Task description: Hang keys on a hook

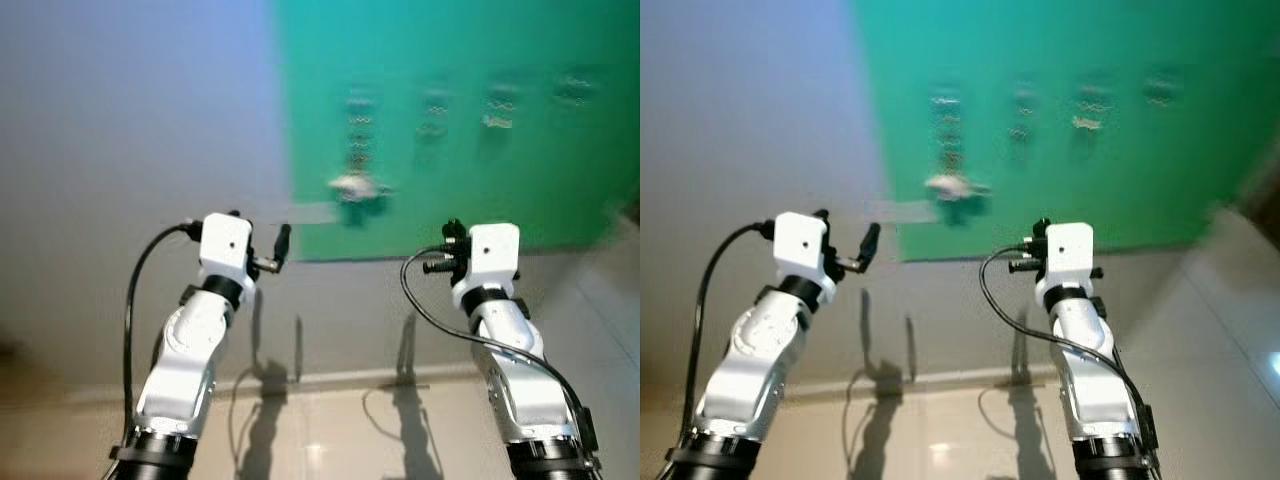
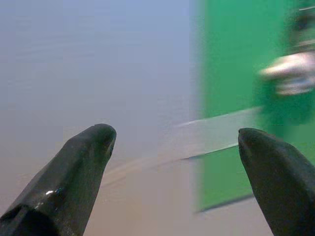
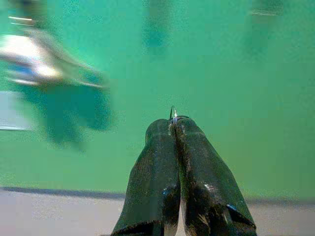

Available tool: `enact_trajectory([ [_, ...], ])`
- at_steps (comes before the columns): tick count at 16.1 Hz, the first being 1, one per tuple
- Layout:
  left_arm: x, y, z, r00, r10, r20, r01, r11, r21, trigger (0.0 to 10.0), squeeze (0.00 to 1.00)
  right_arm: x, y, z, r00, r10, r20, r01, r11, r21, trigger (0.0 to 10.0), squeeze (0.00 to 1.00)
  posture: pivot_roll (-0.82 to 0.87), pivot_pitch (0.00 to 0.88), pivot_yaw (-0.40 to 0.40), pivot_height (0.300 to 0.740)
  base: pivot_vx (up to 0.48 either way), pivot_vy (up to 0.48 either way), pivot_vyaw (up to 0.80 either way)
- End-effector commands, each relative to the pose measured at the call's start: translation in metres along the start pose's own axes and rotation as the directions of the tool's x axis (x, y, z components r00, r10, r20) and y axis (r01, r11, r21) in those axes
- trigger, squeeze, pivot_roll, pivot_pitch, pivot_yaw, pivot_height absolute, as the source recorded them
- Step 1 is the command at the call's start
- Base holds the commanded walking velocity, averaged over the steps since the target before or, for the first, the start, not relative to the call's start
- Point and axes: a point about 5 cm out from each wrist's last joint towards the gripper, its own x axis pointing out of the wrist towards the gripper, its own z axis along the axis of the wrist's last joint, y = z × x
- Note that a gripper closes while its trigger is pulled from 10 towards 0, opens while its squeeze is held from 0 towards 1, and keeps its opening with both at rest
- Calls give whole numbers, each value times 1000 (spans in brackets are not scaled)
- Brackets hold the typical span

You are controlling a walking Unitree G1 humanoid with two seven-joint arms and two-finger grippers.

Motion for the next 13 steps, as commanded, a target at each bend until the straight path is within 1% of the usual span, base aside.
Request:
enact_trajectory([
  [1, 1, 4, 1, 1000, 24, 3, -24, 999, 29, 10000, 0, -2, 7, 0, 1000, 21, 7, -21, 1000, -13, 10000, 0, -100, 0, 56, 740, 0, 0, 0],
  [2, 1, 3, 2, 1000, 21, 4, -21, 999, 30, 10000, 0, -3, 8, 0, 1000, 25, 7, -25, 1000, -17, 10000, 0, -103, 0, 59, 740, 0, -277, 0],
  [4, 3, 1, 4, 1000, 15, 7, -16, 999, 34, 10000, 0, -3, 7, 1, 1000, 22, 14, -21, 1000, -17, 10000, 0, -106, 0, 67, 740, 0, -364, 475],
  [8, 6, 2, 5, 1000, 6, 7, -6, 998, 56, 10000, 0, 0, 9, 1, 1000, 18, 18, -18, 999, -34, 10000, 0, -99, 0, 73, 740, 0, -401, 725],
  [9, 5, 1, 5, 1000, 7, 9, -8, 998, 58, 10000, 0, -2, 7, 2, 1000, 1, 28, 0, 1000, -1, 10000, 0, -99, 0, 72, 740, 0, -405, 0],
  [13, 3, -6, 5, 1000, 2, 13, -3, 998, 61, 10000, 0, -8, 3, 0, 1000, 16, 27, -16, 1000, 14, 10000, 0, -102, 0, 66, 740, 0, -405, 0],
])
